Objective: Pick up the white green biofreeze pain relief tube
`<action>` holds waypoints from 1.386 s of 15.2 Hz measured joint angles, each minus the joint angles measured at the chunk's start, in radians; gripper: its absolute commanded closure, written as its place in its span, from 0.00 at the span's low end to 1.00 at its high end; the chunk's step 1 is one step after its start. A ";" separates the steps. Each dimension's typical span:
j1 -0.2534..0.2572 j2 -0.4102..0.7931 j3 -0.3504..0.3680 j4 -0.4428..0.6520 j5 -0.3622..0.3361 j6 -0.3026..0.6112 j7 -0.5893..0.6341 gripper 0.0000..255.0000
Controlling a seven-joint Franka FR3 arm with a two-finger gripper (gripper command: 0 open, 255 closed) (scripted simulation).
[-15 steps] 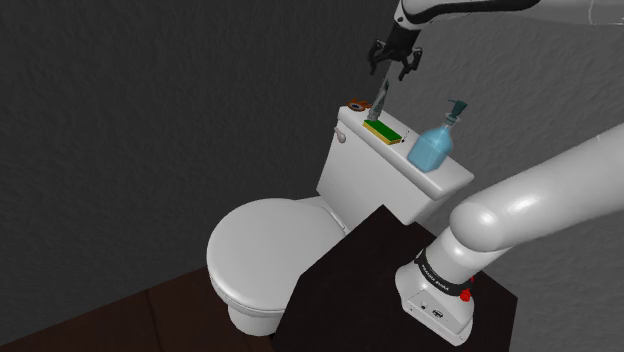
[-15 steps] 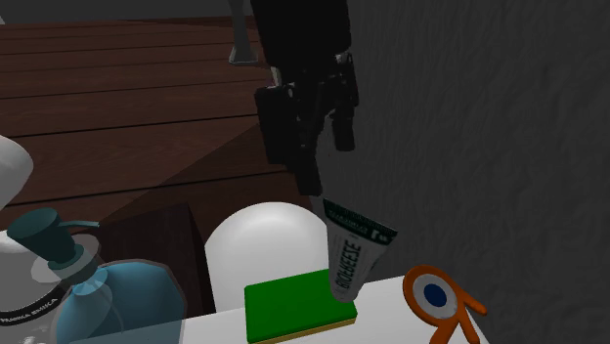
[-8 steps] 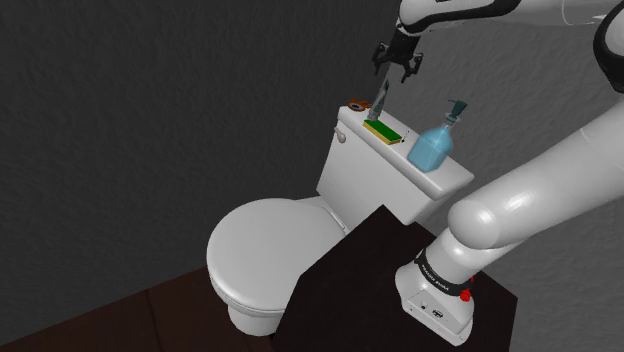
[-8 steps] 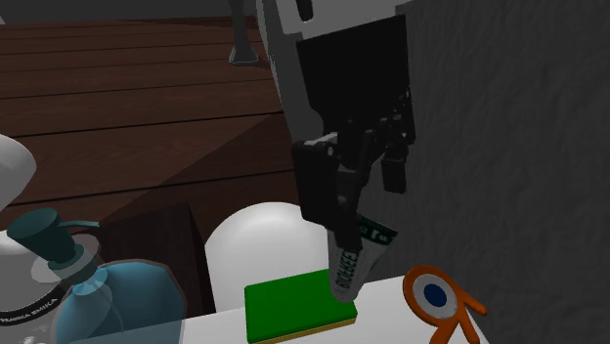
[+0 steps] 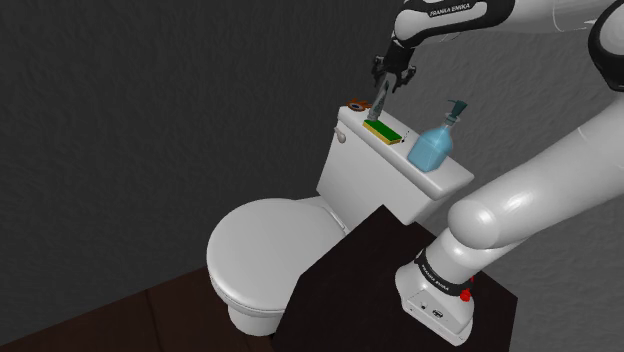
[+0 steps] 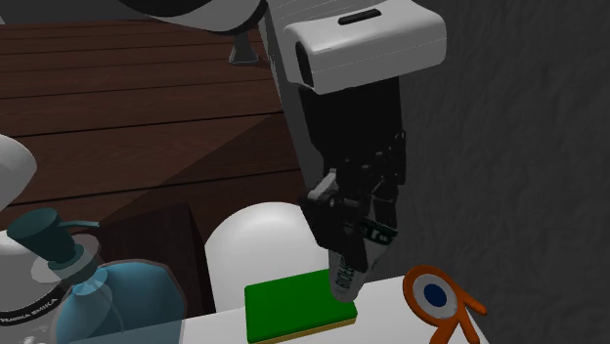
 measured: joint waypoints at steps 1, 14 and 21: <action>0.000 0.000 0.000 0.000 0.000 0.001 0.000 1.00; 0.002 -0.007 0.001 0.043 0.008 -0.049 -0.012 1.00; 0.005 -0.017 0.005 0.126 0.019 -0.140 -0.034 1.00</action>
